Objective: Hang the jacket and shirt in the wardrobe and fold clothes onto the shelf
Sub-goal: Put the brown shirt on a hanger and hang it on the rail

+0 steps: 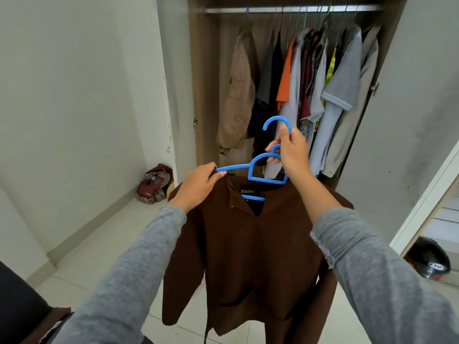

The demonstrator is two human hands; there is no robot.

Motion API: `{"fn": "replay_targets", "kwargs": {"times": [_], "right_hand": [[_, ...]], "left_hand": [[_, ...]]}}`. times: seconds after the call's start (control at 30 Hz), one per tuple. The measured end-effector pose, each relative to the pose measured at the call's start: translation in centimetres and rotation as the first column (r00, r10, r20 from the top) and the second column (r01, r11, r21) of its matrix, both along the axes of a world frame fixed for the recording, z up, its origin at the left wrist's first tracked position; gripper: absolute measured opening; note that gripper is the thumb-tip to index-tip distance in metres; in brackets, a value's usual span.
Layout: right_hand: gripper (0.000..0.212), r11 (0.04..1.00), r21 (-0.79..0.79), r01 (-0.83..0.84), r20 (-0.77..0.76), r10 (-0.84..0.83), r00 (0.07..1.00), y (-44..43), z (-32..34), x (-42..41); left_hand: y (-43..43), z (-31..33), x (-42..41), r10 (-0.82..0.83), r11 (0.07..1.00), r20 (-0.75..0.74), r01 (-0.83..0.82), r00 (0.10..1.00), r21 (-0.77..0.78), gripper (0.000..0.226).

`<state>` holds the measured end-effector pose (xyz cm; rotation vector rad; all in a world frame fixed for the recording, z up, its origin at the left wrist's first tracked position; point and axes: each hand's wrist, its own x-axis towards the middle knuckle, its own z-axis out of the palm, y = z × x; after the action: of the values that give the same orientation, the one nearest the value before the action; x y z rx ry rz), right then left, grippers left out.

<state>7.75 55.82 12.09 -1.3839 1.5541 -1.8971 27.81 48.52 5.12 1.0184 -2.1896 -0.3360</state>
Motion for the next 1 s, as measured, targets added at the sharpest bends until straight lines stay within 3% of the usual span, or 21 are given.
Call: {"fn": "replay_targets", "kwargs": {"times": [0.13,0.23,0.3,0.4,0.5,0.6,0.67,0.77,0.9,1.0], "right_hand": [[0.026,0.998,0.047,0.041,-0.249,-0.028,0.968,-0.5,-1.0,-3.8],[0.033,0.963,0.203,0.176,-0.547,-0.038,0.836,-0.3,-4.2,-7.2],[0.041,0.925,0.273,0.266,-0.654,-0.024,0.756,-0.5,-5.9,-9.1],[0.036,0.902,0.352,0.249,-0.601,0.014,0.799,-1.8,-6.1,-10.8],[0.033,0.905,0.337,0.258,-0.554,-0.031,0.832,-4.2,-5.6,-11.4],[0.035,0.881,0.341,0.328,-0.557,-0.092,0.826,-8.0,-5.7,-11.8],[0.034,0.859,0.358,0.365,-0.554,-0.119,0.824,-11.1,-5.8,-12.0],[0.042,0.846,0.385,0.37,-0.515,-0.136,0.846,-17.0,-5.0,-11.9],[0.045,0.837,0.41,0.363,-0.46,-0.155,0.875,-24.9,-3.1,-11.0],[0.046,0.859,0.386,0.337,-0.393,-0.177,0.902,-31.4,-1.3,-9.7]], "left_hand": [[-2.9,0.8,-1.2,-0.001,0.999,-0.089,0.005,0.996,0.044,0.035],[-5.4,1.5,-1.6,-0.017,0.994,-0.147,0.032,0.989,0.103,0.036],[-6.9,2.0,-2.2,-0.02,0.995,-0.147,0.034,0.989,0.093,0.036],[-9.5,2.0,-4.2,-0.036,0.998,-0.159,0.043,0.987,0.04,0.028],[-12.6,1.4,-6.4,0.03,0.999,-0.305,-0.033,0.952,-0.006,0.023],[-15.0,0.5,-8.4,0.067,0.998,-0.361,-0.066,0.93,0.016,0.034],[-16.3,-0.9,-9.7,0.062,0.997,-0.284,-0.049,0.957,0.054,0.048],[-18.5,-4.3,-11.1,-0.015,0.979,-0.195,0.055,0.981,0.198,0.074],[-22.1,-7.3,-13.1,-0.209,0.82,-0.134,0.248,0.969,0.516,0.111],[-25.8,-7.3,-14.7,-0.359,0.75,-0.013,0.296,0.933,0.592,0.127]]}}
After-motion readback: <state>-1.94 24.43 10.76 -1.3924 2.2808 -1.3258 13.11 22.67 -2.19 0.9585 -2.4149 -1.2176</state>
